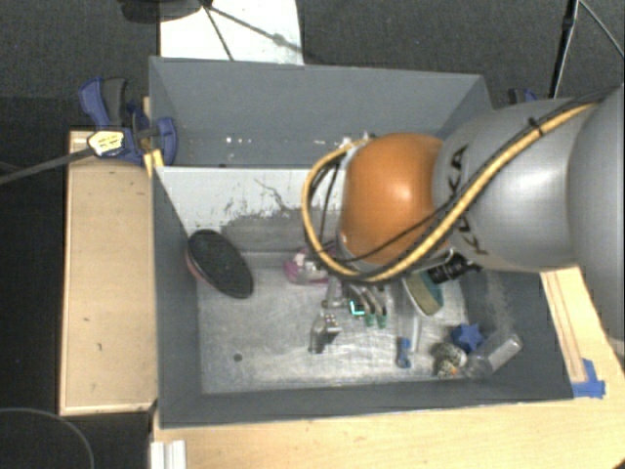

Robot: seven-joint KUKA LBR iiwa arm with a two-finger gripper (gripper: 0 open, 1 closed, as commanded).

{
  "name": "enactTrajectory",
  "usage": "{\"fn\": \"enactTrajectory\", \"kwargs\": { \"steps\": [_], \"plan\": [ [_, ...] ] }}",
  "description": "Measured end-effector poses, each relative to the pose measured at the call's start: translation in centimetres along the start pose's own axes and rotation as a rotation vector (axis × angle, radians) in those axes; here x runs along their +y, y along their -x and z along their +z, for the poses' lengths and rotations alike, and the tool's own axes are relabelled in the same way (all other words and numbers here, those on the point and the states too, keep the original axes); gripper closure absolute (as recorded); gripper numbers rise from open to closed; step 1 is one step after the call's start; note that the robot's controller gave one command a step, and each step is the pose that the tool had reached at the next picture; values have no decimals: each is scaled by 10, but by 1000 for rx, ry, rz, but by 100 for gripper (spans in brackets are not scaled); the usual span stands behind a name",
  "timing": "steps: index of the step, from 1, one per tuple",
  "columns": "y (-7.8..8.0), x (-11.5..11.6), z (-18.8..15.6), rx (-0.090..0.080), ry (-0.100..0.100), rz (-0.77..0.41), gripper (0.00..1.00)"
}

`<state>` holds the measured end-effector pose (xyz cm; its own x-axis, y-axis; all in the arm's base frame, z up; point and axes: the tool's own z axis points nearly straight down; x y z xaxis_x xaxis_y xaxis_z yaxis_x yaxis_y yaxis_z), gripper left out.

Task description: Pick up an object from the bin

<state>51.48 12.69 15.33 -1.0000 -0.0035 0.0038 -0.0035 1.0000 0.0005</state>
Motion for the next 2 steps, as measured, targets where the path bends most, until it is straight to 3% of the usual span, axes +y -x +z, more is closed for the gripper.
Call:
{"fn": "enactTrajectory", "kwargs": {
  "steps": [1,2],
  "plan": [
    [77,42,81,-10,1,-273,0],
    [74,115,55,-10,3,-218,0]
  ]
}}
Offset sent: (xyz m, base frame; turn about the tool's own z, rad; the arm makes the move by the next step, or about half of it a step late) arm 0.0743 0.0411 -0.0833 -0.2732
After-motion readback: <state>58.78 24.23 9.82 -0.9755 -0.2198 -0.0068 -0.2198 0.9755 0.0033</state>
